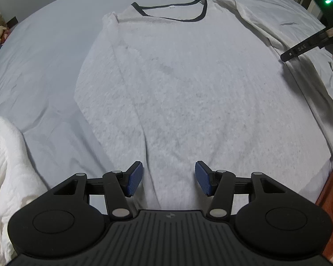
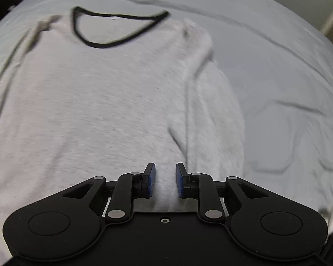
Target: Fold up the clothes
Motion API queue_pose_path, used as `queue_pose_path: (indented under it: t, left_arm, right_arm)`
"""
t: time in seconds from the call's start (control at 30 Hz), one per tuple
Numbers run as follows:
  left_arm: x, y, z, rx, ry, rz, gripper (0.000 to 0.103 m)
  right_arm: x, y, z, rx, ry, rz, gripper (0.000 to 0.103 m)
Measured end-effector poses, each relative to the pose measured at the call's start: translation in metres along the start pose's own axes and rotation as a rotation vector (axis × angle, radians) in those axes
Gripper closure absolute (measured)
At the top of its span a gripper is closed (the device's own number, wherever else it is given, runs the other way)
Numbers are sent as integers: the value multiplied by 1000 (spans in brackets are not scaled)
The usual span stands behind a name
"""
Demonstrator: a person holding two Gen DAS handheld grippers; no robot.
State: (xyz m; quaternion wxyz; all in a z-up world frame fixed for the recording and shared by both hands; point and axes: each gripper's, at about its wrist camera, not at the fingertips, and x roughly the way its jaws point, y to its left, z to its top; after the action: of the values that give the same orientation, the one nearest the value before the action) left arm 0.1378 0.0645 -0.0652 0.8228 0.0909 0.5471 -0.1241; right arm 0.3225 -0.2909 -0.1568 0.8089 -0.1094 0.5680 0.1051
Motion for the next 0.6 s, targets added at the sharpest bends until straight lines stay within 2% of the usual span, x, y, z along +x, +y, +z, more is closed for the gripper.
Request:
queue_pose_path:
  t: [0.03, 0.07, 0.17, 0.27, 0.33, 0.47, 0.6]
  left_arm:
    - [-1, 0, -1, 2, 2, 3, 52]
    - [-3, 1, -3, 3, 4, 6, 52]
    - [-5, 2, -5, -6, 7, 2, 52]
    - [-3, 4, -8, -25, 17, -13, 52]
    - [1, 4, -10, -32, 30, -16, 52]
    - [9, -3, -15, -13, 53, -16, 52]
    - [9, -6, -18, 7, 54, -14, 52]
  right_arm:
    - [2, -2, -2, 11, 7, -2, 85]
    - [4, -5, -4, 36, 14, -3, 92]
    - [3, -16, -7, 123, 20, 18, 100]
    - [-4, -18, -8, 166, 11, 62, 101]
    - [-10, -15, -7, 191, 2, 125, 101]
    - [-7, 1, -7, 189, 13, 190, 101]
    - [11, 14, -11, 189, 49, 188, 101]
